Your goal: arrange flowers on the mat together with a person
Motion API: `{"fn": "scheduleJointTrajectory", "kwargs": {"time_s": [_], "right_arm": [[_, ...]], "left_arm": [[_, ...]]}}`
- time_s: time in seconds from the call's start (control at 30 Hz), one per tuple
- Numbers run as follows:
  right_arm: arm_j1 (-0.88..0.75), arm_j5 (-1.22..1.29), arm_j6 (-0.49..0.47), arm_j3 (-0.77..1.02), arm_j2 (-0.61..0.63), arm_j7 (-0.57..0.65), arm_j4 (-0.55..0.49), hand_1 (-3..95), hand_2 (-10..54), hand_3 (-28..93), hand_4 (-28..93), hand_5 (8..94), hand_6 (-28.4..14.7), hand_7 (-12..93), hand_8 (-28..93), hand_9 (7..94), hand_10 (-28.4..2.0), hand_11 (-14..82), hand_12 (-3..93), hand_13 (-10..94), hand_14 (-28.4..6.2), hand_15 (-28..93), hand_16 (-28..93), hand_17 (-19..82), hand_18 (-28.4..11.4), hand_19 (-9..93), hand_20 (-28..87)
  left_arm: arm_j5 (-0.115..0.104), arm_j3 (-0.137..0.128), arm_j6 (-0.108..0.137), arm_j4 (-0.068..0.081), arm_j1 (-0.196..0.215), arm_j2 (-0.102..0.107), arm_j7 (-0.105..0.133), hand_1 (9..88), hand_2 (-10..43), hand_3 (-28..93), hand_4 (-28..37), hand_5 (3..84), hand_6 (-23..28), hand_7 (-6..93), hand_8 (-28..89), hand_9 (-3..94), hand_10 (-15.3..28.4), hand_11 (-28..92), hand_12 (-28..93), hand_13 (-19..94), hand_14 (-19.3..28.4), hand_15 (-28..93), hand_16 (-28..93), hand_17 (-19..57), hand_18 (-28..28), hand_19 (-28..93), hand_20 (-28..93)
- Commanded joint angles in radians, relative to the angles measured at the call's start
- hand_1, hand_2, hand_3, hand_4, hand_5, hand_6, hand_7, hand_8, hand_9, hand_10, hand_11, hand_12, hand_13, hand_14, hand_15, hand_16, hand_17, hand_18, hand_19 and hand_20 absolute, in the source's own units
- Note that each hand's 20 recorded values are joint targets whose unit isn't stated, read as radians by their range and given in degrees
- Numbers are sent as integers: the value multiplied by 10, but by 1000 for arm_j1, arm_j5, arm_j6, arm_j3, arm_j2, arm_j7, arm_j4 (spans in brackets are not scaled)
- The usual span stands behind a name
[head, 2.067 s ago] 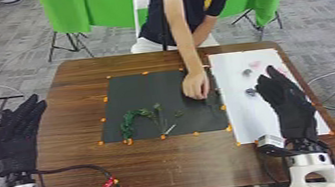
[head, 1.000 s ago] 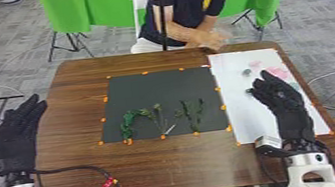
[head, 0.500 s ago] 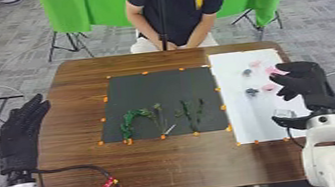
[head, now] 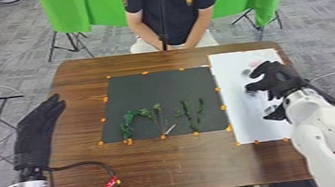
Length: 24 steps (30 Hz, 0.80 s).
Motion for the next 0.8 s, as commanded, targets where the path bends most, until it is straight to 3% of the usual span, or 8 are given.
{"fn": "scheduleJointTrajectory", "kwargs": {"time_s": [0.03,0.23,0.5,0.8], "right_arm": [[89,-74,-66,-69,14,40,69,401,-95,619,-244,605,-12,123,-102,850,-148,138,128,937,-46,400,191,728,-58,786,273],[108,-151,-94,-105,16,87,112,389,-95,615,-253,608,-13,120,-104,863,-147,142,129,937,-41,428,181,734,-53,805,266],[88,-182,-89,-112,11,114,133,378,-95,610,-259,629,-17,118,-104,886,-144,155,135,937,-34,463,172,741,-50,829,255],[53,-216,14,-129,-16,97,209,404,-95,617,-270,667,-28,117,-100,897,-142,160,138,937,-29,489,161,748,-46,847,237]], "left_arm": [[8,35,-33,14,-7,11,-38,226,45,669,-264,485,65,65,-49,442,149,126,120,302,147,77,9,62,94,38,143],[14,48,-49,16,-13,12,-51,226,43,669,-262,484,65,64,-48,441,149,125,120,301,147,76,9,61,94,38,142],[13,45,-53,12,-8,11,-60,227,43,667,-261,484,67,62,-48,441,149,125,121,301,148,76,9,60,94,37,141],[13,46,-59,15,-14,8,-69,230,42,664,-258,483,67,63,-47,442,150,126,121,302,149,77,10,59,94,37,140]]}}
